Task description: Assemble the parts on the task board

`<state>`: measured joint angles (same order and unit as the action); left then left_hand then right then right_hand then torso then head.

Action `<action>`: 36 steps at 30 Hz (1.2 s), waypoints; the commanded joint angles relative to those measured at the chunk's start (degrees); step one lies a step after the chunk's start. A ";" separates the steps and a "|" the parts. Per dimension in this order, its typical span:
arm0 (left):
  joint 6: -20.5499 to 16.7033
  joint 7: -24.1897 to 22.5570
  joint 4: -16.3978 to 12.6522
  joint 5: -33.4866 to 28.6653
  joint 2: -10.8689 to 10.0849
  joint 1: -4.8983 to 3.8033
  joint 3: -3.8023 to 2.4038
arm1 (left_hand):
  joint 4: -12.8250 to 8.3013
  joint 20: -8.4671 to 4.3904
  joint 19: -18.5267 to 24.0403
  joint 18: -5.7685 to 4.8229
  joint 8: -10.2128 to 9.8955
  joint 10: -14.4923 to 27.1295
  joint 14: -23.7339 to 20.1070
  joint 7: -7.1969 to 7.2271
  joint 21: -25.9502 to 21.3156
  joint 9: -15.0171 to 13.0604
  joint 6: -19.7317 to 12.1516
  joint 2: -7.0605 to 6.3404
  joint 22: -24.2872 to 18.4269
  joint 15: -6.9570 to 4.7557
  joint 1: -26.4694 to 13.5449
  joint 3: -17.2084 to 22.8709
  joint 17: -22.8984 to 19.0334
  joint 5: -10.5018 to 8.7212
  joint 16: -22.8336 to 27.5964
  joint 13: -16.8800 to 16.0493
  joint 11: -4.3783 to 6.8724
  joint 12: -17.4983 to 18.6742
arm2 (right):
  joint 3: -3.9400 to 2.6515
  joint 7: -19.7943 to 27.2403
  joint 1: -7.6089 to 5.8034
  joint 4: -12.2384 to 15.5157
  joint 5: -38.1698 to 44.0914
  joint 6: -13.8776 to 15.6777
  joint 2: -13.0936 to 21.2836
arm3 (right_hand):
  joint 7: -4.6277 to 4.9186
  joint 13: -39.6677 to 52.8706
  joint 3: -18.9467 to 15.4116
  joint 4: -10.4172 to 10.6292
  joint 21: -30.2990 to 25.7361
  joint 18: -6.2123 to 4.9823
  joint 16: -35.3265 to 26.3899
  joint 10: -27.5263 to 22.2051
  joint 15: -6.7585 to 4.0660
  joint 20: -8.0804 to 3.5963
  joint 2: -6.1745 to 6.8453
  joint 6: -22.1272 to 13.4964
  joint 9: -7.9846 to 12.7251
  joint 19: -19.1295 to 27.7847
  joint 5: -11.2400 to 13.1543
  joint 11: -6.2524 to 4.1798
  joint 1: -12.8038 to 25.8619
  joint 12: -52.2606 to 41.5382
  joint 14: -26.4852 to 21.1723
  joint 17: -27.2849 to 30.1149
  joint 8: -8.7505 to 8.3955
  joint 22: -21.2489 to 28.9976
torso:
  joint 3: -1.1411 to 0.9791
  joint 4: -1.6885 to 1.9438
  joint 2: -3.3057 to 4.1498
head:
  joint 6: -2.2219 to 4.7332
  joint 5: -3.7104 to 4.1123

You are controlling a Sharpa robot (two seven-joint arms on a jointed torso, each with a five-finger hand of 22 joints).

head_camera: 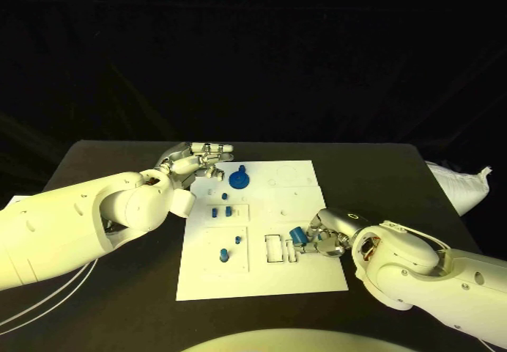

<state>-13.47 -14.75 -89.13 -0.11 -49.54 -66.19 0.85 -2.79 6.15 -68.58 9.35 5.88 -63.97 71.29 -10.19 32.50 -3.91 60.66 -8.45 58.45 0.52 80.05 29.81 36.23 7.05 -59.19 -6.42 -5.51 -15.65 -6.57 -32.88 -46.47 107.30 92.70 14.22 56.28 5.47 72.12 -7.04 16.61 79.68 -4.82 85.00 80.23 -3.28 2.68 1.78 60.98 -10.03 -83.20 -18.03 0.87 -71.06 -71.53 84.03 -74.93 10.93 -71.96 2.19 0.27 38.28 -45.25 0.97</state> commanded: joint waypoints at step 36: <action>1.59 0.13 0.09 -0.04 0.32 0.22 -0.01 | -0.23 0.04 0.07 1.10 0.32 0.51 -0.27 0.06 -0.40 0.03 -0.40 0.73 -0.10 0.07 -0.14 -0.18 -0.05 -0.11 0.16 -0.05 -0.15 -0.46 | -1.23 -1.39 0.56 5.23 -13.49 3.53 0.59 | -0.82 1.75 0.07 0.07 0.74 1.24 0.47 0.74 -0.68 -0.63 -3.95 1.77 -3.16 -0.28 -8.09 -0.82 -4.35 -0.52 4.22 -5.31 0.68 -0.68 | 0.33 1.18 0.08 | 0.44 1.15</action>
<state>-13.00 -14.45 -88.96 -0.11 -49.35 -65.99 0.87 -2.79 6.15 -68.58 9.35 5.88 -63.76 71.30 -10.19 32.29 -3.91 60.66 -8.22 58.40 0.53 79.82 29.81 36.25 7.05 -59.19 -6.41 -5.72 -15.96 -7.80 -34.01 -45.93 112.44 82.09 22.94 57.23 4.64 73.95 -6.68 16.43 80.10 -3.94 85.33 80.73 -3.72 2.48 0.07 62.49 -11.87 -83.40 -26.08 0.37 -74.59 -72.28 84.04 -74.91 11.67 -72.60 2.47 1.35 38.39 -44.65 2.16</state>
